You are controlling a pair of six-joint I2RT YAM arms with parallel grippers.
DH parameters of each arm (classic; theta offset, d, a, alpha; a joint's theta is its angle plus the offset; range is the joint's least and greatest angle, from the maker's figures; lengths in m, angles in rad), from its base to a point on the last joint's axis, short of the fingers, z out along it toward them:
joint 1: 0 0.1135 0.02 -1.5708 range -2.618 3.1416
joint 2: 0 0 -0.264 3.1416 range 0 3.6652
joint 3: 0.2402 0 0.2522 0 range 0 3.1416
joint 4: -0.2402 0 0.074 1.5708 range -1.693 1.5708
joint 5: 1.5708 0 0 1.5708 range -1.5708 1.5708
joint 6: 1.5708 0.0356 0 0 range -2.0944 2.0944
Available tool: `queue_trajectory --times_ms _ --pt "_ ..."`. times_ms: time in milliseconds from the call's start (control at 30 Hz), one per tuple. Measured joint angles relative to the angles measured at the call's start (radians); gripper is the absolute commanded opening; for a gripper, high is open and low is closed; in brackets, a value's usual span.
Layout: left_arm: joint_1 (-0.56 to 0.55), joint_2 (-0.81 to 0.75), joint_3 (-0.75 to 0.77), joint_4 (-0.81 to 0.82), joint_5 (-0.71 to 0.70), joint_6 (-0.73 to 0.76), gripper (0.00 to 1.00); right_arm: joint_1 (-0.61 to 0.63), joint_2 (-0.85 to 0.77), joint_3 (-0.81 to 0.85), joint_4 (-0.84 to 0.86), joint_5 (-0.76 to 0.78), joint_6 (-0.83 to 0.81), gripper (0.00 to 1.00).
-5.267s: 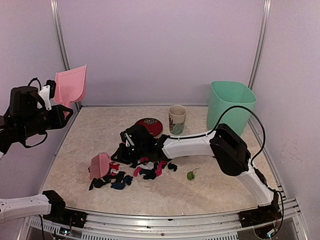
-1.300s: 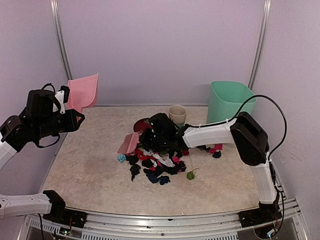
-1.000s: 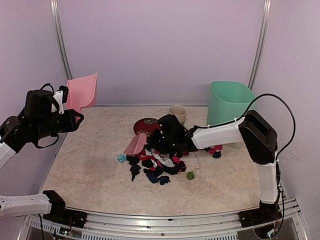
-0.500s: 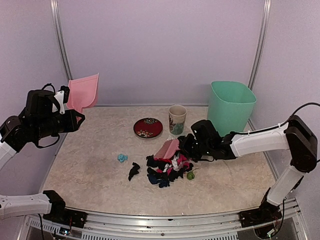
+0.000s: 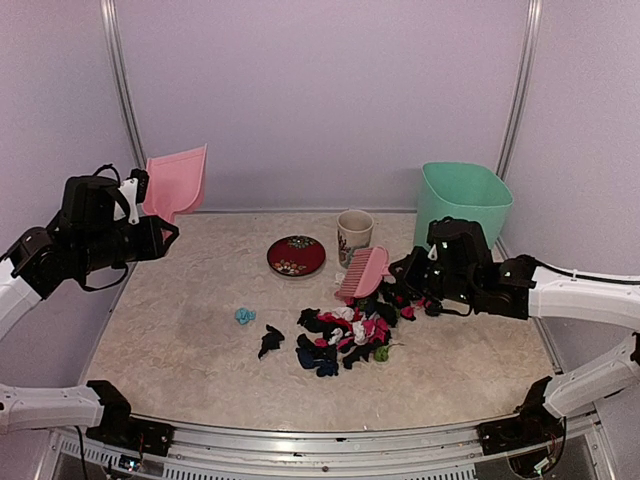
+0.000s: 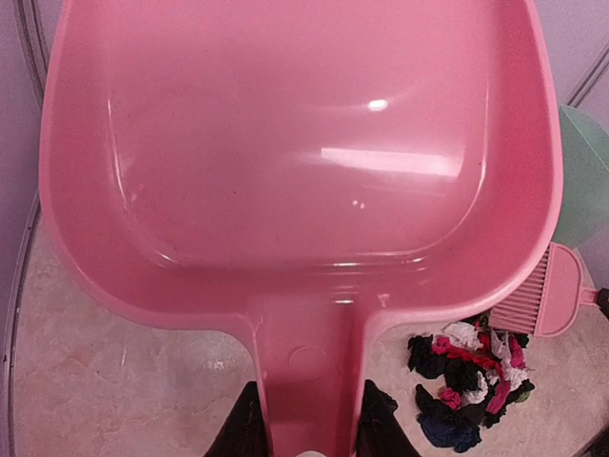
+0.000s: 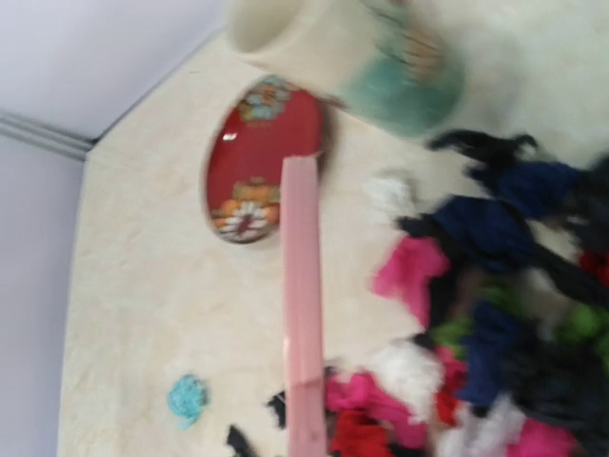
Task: Sweep away the paper scraps from the table
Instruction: Sweep the paper scraps at the center of the board.
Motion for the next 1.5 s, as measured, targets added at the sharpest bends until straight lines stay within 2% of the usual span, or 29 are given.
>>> queue_trajectory --times_ms 200,567,700,833,1033,1300,1500 --pt "0.0 0.009 0.0 0.016 0.0 0.0 0.0 0.068 0.085 0.157 -0.002 -0.046 -0.125 0.0" --pt "0.0 -0.005 0.0 0.011 -0.001 -0.001 0.0 0.151 0.598 0.6 0.054 -0.344 -0.304 0.0" --pt "0.0 -0.031 0.0 0.001 -0.006 -0.001 0.0 0.166 0.744 0.752 0.033 -0.451 -0.325 0.0" --pt "0.0 -0.046 0.0 -0.006 -0.013 -0.001 0.0 0.167 0.829 0.834 0.009 -0.528 -0.336 0.0" --pt "0.0 -0.051 0.0 -0.023 -0.018 -0.001 0.0 0.161 0.887 0.837 -0.021 -0.586 -0.327 0.0" --pt "0.0 -0.046 0.0 -0.025 -0.018 -0.001 0.0 0.117 0.886 0.679 0.004 -0.603 -0.3 0.0" --pt "0.0 -0.029 -0.002 -0.023 -0.016 -0.001 0.0 0.085 0.725 0.464 0.055 -0.579 -0.281 0.0"
